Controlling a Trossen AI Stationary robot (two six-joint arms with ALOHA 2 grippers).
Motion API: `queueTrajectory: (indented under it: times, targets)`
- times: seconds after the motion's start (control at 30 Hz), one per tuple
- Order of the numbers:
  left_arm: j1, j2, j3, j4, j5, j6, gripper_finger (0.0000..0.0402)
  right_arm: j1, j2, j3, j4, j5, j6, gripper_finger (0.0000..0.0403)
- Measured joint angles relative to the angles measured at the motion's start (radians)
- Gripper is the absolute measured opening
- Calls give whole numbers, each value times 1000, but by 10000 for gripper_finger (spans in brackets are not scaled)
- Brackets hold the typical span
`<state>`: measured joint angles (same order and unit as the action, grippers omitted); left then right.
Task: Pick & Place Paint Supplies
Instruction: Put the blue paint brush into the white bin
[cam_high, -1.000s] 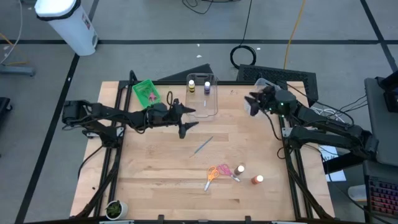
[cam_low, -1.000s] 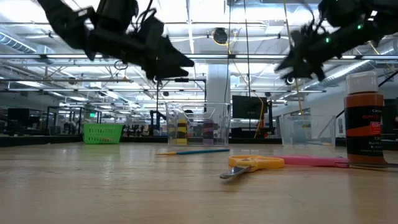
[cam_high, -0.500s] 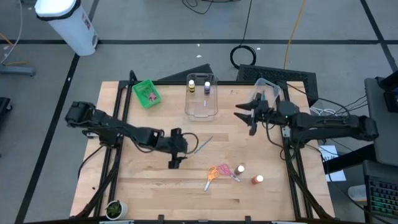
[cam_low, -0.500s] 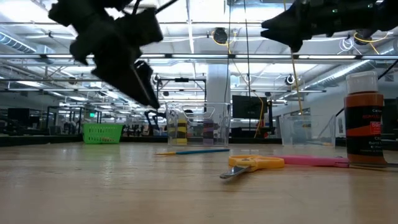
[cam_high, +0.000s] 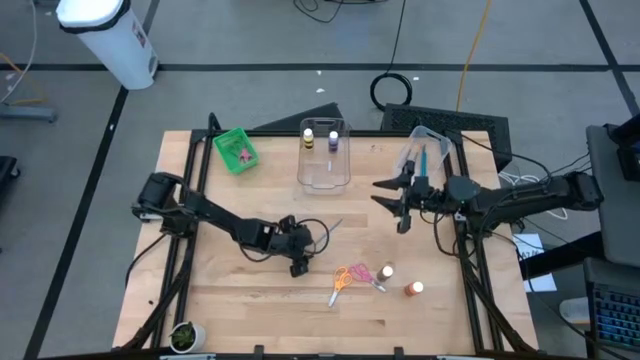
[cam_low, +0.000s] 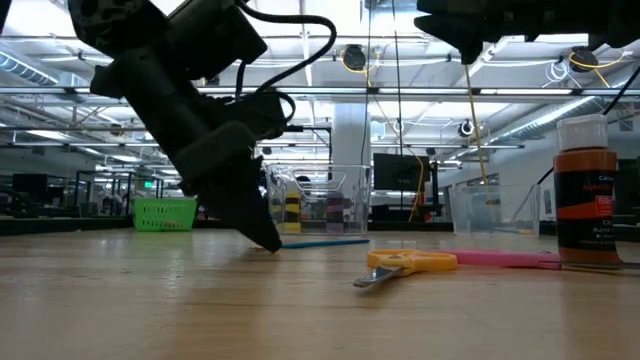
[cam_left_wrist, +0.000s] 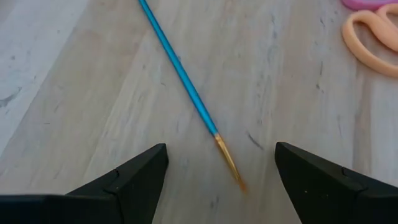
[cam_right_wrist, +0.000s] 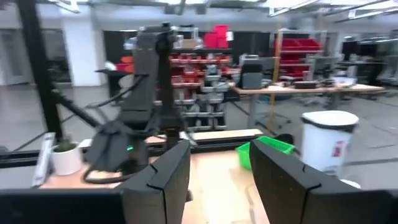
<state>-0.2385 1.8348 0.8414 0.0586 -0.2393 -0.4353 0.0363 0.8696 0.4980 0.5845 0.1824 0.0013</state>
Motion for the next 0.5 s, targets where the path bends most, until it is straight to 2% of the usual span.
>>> queueTrajectory:
  times: [0.1, 0.2, 0.5]
  targets:
    - [-7, 34, 2, -8, -15, -22, 302, 12, -1, 0, 3, 59, -27, 157]
    - [-11, 36, 2, -48, -17, -44, 273, 14, 0, 0, 3, 98, -47, 157]
    - [2, 30, 1, -82, 13, -78, 100, 13, 0, 0, 12, 109, -48, 157]
